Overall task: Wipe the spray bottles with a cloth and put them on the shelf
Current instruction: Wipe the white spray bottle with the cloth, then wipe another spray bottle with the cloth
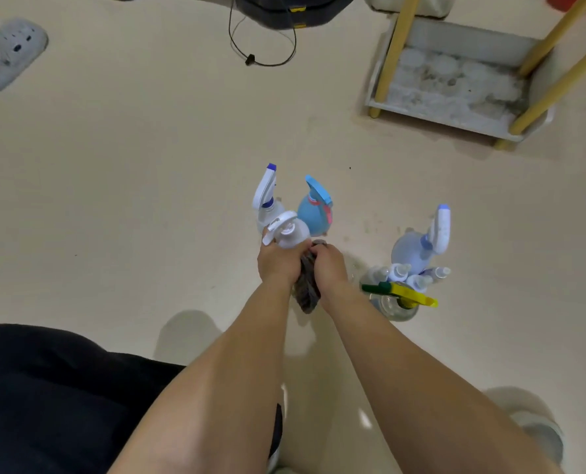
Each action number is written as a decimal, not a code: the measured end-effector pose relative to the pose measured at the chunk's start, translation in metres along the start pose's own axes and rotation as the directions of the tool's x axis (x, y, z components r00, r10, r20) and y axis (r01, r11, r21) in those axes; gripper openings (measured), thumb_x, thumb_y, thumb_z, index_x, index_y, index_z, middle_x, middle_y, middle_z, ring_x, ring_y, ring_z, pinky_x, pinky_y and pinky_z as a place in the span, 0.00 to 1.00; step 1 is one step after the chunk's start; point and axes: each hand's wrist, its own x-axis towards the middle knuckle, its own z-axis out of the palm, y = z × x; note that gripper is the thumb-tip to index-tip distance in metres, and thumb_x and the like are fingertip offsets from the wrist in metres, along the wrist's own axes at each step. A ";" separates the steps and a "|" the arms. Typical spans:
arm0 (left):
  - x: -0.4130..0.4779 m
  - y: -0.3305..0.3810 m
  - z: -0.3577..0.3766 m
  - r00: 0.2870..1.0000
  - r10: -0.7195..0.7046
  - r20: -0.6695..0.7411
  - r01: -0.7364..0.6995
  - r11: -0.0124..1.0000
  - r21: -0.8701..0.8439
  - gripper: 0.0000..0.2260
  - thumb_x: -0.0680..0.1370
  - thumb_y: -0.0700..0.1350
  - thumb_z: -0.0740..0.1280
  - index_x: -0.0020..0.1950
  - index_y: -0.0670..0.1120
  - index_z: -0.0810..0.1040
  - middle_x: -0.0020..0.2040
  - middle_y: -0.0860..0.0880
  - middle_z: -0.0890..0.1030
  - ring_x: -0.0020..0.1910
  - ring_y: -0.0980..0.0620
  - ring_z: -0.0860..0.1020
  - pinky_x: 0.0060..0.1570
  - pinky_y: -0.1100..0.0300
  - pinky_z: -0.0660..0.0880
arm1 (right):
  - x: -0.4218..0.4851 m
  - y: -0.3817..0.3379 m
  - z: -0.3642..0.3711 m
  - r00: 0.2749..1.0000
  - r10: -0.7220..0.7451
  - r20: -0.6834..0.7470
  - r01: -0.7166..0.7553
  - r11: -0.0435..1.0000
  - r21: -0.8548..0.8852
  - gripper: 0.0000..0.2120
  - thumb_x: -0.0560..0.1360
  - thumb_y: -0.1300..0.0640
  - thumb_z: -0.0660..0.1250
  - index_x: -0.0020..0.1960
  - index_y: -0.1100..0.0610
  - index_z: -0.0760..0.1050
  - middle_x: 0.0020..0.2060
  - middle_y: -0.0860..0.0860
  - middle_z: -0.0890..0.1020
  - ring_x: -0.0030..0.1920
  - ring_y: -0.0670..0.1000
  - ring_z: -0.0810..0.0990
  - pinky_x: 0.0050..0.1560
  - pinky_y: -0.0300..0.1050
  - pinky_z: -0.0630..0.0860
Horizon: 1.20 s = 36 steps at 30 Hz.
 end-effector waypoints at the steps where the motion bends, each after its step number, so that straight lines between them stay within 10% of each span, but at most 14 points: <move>1: 0.004 0.000 0.000 1.000 -0.014 -0.007 0.014 1.000 -0.003 0.19 0.70 0.49 0.76 0.59 0.54 0.77 0.47 0.54 0.83 0.47 0.51 0.83 0.50 0.54 0.80 | 0.005 0.002 0.003 1.000 -0.003 0.000 0.003 1.000 -0.011 0.10 0.77 0.61 0.57 0.50 0.60 0.76 0.42 0.54 0.81 0.42 0.53 0.78 0.40 0.44 0.73; 15: -0.013 0.010 -0.010 0.998 -0.037 0.042 0.036 0.999 0.036 0.27 0.75 0.49 0.75 0.71 0.48 0.70 0.56 0.56 0.76 0.53 0.51 0.75 0.52 0.57 0.73 | -0.007 -0.004 -0.002 0.999 0.000 -0.044 0.000 1.000 -0.003 0.06 0.77 0.59 0.58 0.50 0.57 0.74 0.40 0.53 0.78 0.43 0.55 0.77 0.47 0.52 0.77; 21: -0.066 0.031 -0.025 0.966 -0.191 0.173 0.169 0.977 0.134 0.08 0.74 0.50 0.67 0.40 0.45 0.75 0.40 0.46 0.80 0.36 0.47 0.75 0.38 0.58 0.68 | -0.053 -0.025 -0.026 0.993 -0.107 -0.051 0.109 0.993 0.043 0.04 0.73 0.60 0.58 0.41 0.57 0.70 0.36 0.54 0.74 0.39 0.56 0.73 0.44 0.50 0.73; 36: -0.157 0.113 0.045 0.868 0.081 0.489 -0.185 0.968 0.168 0.04 0.80 0.42 0.63 0.48 0.45 0.77 0.44 0.46 0.82 0.33 0.49 0.76 0.35 0.60 0.67 | -0.123 -0.079 -0.199 0.940 -0.192 -0.281 0.258 0.940 0.223 0.10 0.75 0.62 0.64 0.49 0.63 0.82 0.39 0.56 0.83 0.37 0.56 0.80 0.38 0.43 0.76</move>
